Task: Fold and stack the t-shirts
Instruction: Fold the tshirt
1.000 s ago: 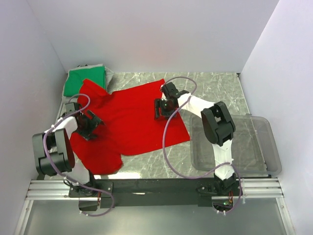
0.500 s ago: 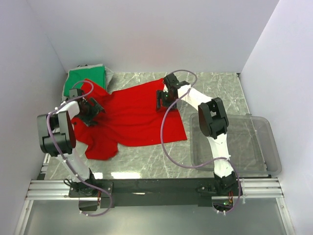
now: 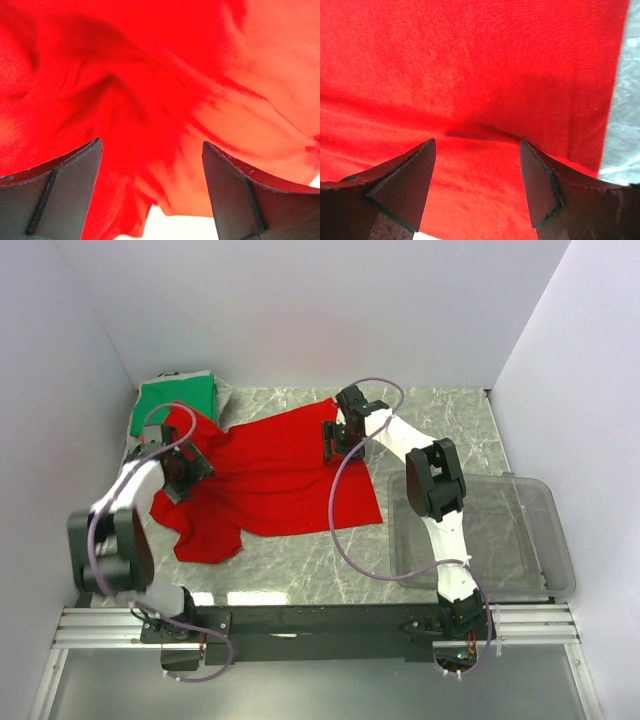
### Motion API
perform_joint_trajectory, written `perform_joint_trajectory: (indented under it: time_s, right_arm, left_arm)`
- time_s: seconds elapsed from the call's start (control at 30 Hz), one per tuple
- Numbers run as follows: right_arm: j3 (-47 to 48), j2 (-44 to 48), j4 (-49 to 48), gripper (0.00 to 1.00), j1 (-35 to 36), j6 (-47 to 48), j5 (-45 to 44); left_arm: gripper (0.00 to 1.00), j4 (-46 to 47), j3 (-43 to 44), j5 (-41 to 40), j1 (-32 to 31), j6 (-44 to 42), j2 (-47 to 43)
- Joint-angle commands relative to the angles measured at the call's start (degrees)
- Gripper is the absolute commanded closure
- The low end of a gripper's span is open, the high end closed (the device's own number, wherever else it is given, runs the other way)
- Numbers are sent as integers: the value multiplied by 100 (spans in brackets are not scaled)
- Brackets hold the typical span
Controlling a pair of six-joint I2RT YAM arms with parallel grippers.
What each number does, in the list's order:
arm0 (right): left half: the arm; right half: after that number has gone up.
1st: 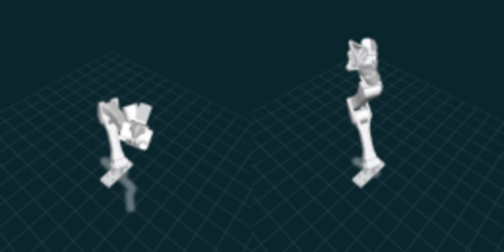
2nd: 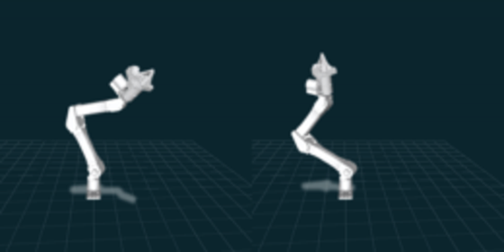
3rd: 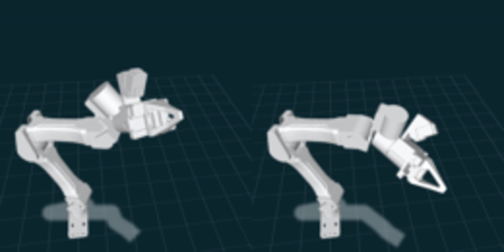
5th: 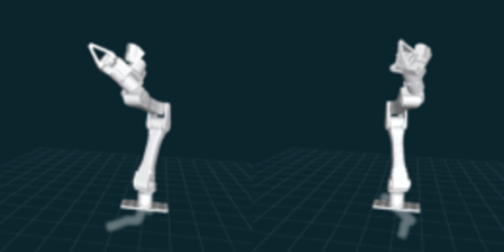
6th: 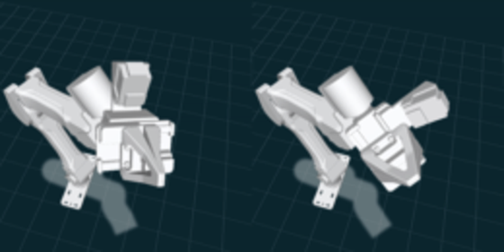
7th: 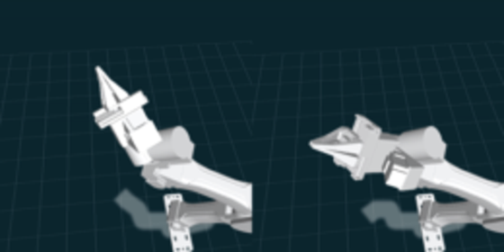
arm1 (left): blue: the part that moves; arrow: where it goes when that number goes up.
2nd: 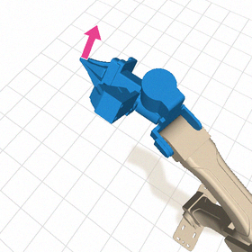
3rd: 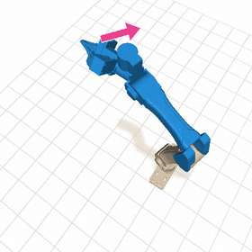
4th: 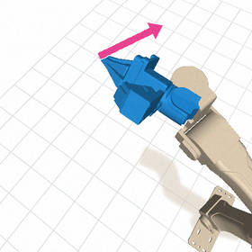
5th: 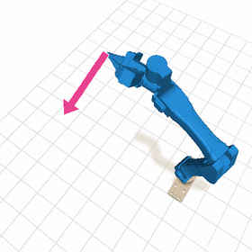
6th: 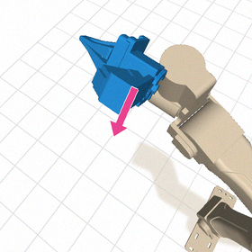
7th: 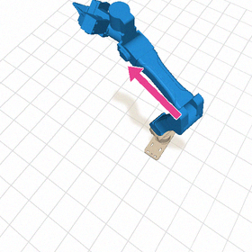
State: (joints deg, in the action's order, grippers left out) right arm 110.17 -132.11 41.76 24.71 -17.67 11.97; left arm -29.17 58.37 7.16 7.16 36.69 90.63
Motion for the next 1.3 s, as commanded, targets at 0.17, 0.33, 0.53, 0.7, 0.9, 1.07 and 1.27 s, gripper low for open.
perform_joint_trajectory:
  time_s: [0.17, 0.33, 0.53, 0.7, 0.9, 1.07, 1.27]
  right_arm:
    - [-101, 984, 131, 26, -89, 335, 209]
    - [-610, 1486, 175, 26, -89, 229, 280]
    - [-1366, 2224, 78, 26, -89, 115, 359]
    - [-1656, 2524, 25, 26, -89, 44, 429]
    - [-1718, 2691, 43, 26, -89, 80, 333]
    - [-1788, 2788, 25, 26, -89, 88, 350]
    - [-1973, 2516, -185, 27, -98, -122, 893]
  left_arm:
    - [15, -826, -1045, -645, -101, 874, -2610]
    - [19, -1512, -1758, -1085, -250, 1620, -3376]
    - [25, -1934, -2128, -1383, -689, 2263, -3526]
    - [25, -2093, -2242, -1682, -1164, 2536, -3228]
    - [28, -1830, -2400, -1595, -1322, 2729, -2894]
    - [35, -1689, -2453, -1744, -1331, 2896, -2770]
    - [42, -1381, -2655, -1674, -1331, 2967, -2577]
